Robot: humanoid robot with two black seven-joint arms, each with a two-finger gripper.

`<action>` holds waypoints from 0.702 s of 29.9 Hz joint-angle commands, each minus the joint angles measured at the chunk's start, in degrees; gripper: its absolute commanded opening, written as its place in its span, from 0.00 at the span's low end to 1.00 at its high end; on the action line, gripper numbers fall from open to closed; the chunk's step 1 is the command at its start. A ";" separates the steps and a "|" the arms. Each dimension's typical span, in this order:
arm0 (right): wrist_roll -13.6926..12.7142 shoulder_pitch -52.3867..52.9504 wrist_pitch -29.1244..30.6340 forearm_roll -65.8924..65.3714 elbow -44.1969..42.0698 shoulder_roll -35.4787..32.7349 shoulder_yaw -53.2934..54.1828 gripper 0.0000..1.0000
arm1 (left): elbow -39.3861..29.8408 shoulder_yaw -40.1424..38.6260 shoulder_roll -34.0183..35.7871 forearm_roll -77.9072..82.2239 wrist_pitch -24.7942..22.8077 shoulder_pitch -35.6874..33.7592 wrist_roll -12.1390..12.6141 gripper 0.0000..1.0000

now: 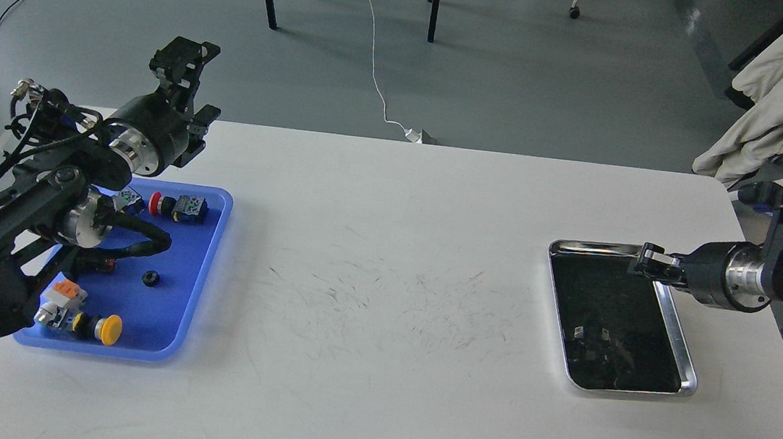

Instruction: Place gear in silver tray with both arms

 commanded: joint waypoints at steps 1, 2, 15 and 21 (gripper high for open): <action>2.55 -4.64 -2.02 0.14 -3.60 3.77 4.66 0.01 | 0.00 0.05 0.01 0.00 0.00 0.00 0.02 0.98; 2.99 -5.70 -2.11 0.31 -4.57 4.47 5.54 0.01 | 0.00 0.05 0.01 0.00 0.00 0.00 0.02 0.98; 6.69 -13.35 -2.73 0.66 -5.90 6.15 10.82 0.07 | -0.09 0.14 0.18 0.09 0.08 0.00 0.11 0.98; 6.95 -14.94 -3.70 0.84 -5.99 5.10 11.96 0.42 | -0.09 0.05 0.45 0.00 0.08 0.00 0.11 0.98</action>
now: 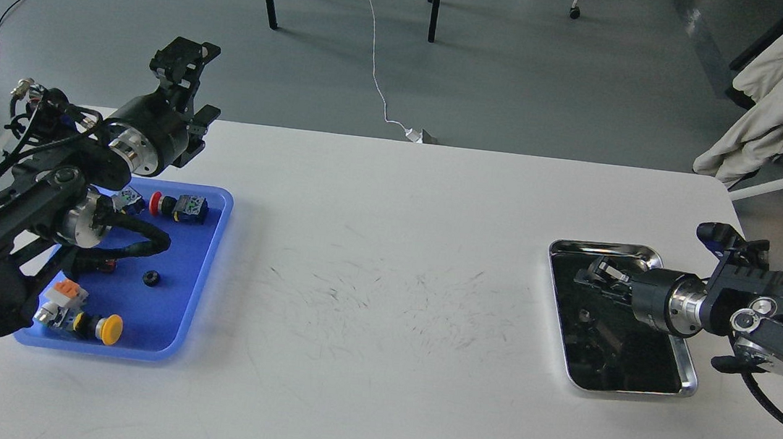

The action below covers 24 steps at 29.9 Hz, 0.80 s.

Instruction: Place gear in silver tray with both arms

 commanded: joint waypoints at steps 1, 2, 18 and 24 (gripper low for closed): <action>0.08 -0.43 -0.05 0.15 0.11 -1.20 0.44 0.44 | -0.01 -0.08 0.12 -0.02 0.00 0.00 0.02 0.98; 0.08 -0.43 0.04 0.23 0.28 -1.90 0.87 0.47 | -0.01 -0.08 0.21 0.07 0.00 0.00 0.02 0.98; -0.10 -0.61 0.65 7.43 5.03 -5.86 14.84 0.94 | 0.08 -0.16 0.29 -0.02 0.00 0.00 0.02 0.98; -0.01 -0.61 0.57 18.15 6.97 -5.16 23.19 0.94 | 0.08 -0.51 0.38 -0.02 0.26 0.00 0.02 0.98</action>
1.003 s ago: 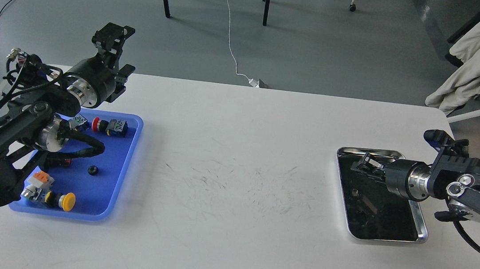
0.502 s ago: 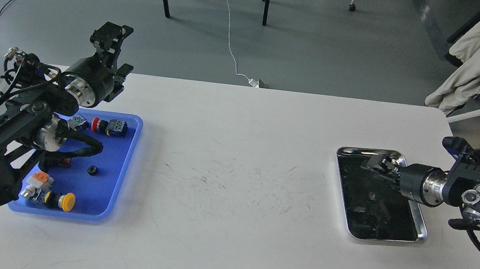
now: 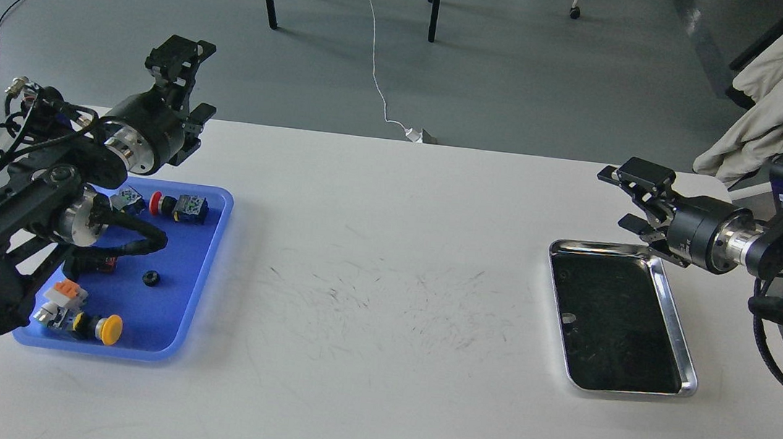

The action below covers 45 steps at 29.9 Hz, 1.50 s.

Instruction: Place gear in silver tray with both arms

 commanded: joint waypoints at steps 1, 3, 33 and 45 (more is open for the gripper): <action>-0.06 0.01 -0.18 7.76 0.38 0.71 6.50 0.94 | 0.08 -0.14 0.06 0.00 0.52 -0.09 0.00 0.98; -0.06 0.01 -0.35 12.59 -0.15 1.15 10.10 0.94 | 0.34 -0.22 -0.03 -0.09 0.96 -0.09 0.00 0.98; 9.17 -18.01 16.34 49.27 -14.74 10.11 24.01 0.96 | -0.52 0.03 11.20 -10.11 -4.30 0.61 0.36 0.98; 9.26 -18.01 16.34 48.83 -15.01 10.11 23.83 0.96 | -15.29 16.90 32.04 19.82 -12.22 3.69 -6.49 0.98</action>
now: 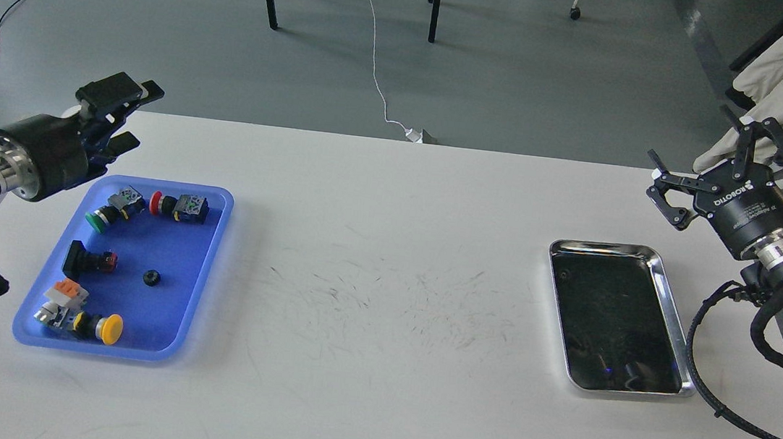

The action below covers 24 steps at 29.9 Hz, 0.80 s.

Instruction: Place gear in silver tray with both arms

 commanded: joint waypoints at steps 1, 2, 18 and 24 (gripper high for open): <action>0.06 0.06 0.14 -0.22 -0.12 0.05 -0.09 0.96 | -1.83 4.92 2.65 16.29 -0.16 0.14 -3.06 0.98; 0.06 0.06 0.14 -0.22 -0.12 0.05 -0.09 0.96 | -1.83 6.33 2.65 20.61 -0.16 0.14 -3.68 0.98; 0.06 0.06 0.40 -0.40 0.32 0.05 -0.35 0.95 | 1.94 18.64 -1.91 52.55 5.37 0.23 -5.27 0.94; 0.15 0.06 0.40 -0.40 0.32 0.05 -0.35 0.96 | 5.55 19.97 -3.94 54.31 6.34 0.32 -5.53 0.91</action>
